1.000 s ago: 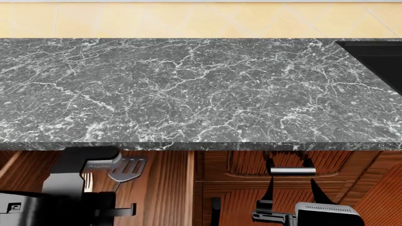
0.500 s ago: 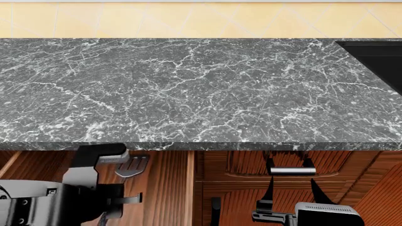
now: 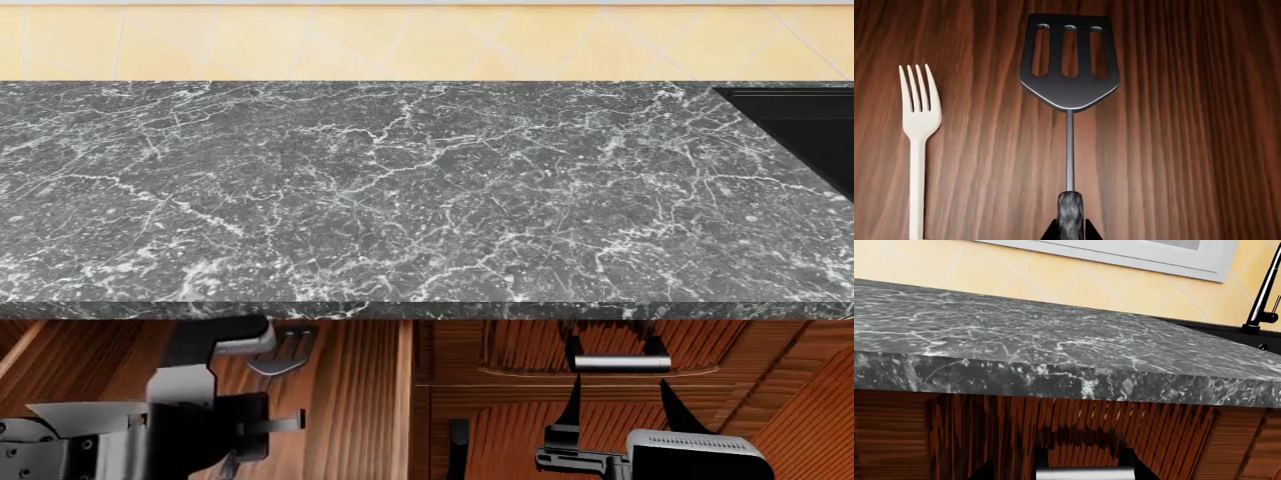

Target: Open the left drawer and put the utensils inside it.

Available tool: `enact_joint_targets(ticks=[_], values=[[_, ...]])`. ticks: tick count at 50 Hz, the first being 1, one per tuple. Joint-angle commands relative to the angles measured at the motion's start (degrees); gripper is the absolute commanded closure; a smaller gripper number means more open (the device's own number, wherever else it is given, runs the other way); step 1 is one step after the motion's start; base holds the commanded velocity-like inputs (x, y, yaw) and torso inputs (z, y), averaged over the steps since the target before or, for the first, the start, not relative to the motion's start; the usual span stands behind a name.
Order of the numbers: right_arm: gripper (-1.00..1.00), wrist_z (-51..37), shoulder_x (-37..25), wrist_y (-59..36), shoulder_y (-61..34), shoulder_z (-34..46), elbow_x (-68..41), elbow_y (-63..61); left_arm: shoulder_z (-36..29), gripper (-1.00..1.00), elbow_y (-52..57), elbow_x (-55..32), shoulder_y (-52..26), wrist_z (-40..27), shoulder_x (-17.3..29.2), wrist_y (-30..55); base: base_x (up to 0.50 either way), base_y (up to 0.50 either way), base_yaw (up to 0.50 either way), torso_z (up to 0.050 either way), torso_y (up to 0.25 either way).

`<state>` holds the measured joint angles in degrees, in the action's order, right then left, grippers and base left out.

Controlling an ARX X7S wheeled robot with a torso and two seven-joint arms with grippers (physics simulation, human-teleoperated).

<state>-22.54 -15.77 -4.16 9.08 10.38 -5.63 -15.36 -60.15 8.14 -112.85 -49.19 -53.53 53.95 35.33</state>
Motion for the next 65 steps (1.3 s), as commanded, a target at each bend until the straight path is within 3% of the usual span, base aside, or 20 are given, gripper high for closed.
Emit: enact_joint_targets(ticks=[1,32,65], values=[[-1.00,-0.08,-0.07,0.02,-0.01,0.06,-0.06,0.02,-0.56,1.00,-1.12,4.22,1.77,3.16,-0.88,-1.62,0.00,0.00,0.00,0.000,0.000],[-1.00,-0.69,-0.59,0.11,-0.12,0.58,-0.49,0.05,-0.28,1.00,-5.79,14.67,7.57,10.93,-4.04,-11.25,0.00,0.00,0.00,0.000,0.000],[-1.00,-1.30,-1.12,0.21,-0.23,1.11,-0.92,0.08,-2.28,1.00,-19.68,15.94,6.67,17.81,-10.47,-9.56,0.00,0.00,0.00,0.000,0.000]])
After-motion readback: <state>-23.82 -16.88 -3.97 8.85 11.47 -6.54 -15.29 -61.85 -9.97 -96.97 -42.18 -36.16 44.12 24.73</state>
